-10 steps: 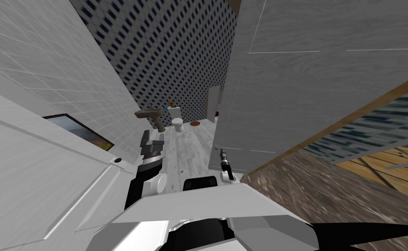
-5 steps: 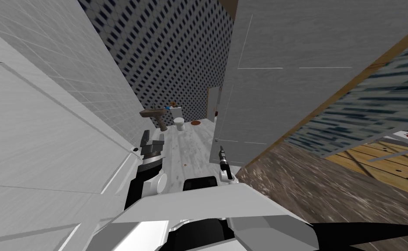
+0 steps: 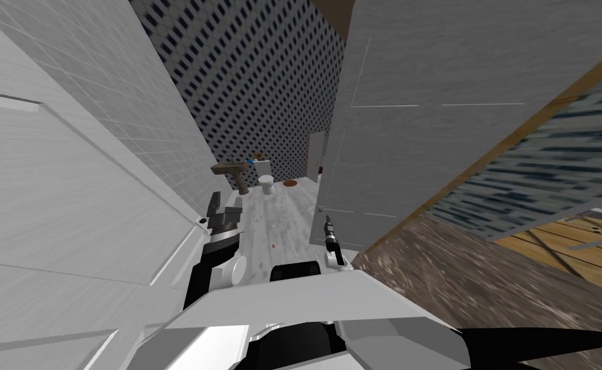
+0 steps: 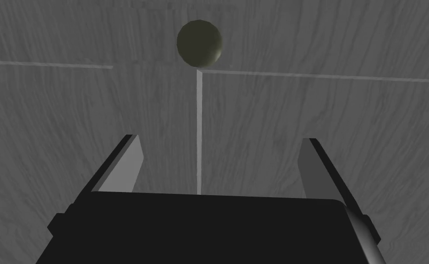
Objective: Push the door open
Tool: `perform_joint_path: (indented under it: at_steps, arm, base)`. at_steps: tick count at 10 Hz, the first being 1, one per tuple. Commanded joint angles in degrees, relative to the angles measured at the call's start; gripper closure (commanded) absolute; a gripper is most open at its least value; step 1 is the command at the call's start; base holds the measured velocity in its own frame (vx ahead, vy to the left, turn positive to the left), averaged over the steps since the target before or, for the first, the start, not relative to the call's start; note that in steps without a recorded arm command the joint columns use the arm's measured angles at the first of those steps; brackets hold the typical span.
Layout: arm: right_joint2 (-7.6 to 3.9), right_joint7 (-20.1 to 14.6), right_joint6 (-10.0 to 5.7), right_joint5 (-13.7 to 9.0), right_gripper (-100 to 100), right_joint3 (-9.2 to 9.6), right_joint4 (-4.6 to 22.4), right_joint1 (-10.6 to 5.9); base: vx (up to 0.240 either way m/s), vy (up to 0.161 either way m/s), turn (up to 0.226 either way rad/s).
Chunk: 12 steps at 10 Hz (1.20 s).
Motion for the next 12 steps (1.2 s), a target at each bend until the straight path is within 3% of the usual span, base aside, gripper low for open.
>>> perform_joint_path:
  at_steps: [1, 4, 5, 6, 11, 12]
  arm:
    - [-0.01, 0.53, -0.19, -0.23, -100, -0.47, -0.43, 0.17]
    - [2.79, 1.66, -1.54, -0.72, -100, -1.48, 0.25, 0.15]
    - [2.22, 1.51, -1.08, -0.62, -100, -1.3, -0.12, 0.18]
    - [2.22, 1.51, -1.08, -0.62, 100, -1.3, -0.12, 0.18]
    - [2.22, 1.51, -1.08, -0.62, 100, -1.3, -0.12, 0.18]
    - [0.64, 1.91, -0.95, -1.17, 100, -1.19, 0.37, -0.04]
  base:
    - [0.261, -0.079, 0.072]
    - [0.253, -0.065, 0.093]
    - [0.105, -0.018, 0.004]
    - [-0.023, 0.006, -0.004]
    - [-0.018, 0.003, 0.001]
    - [0.025, -0.059, -0.07]
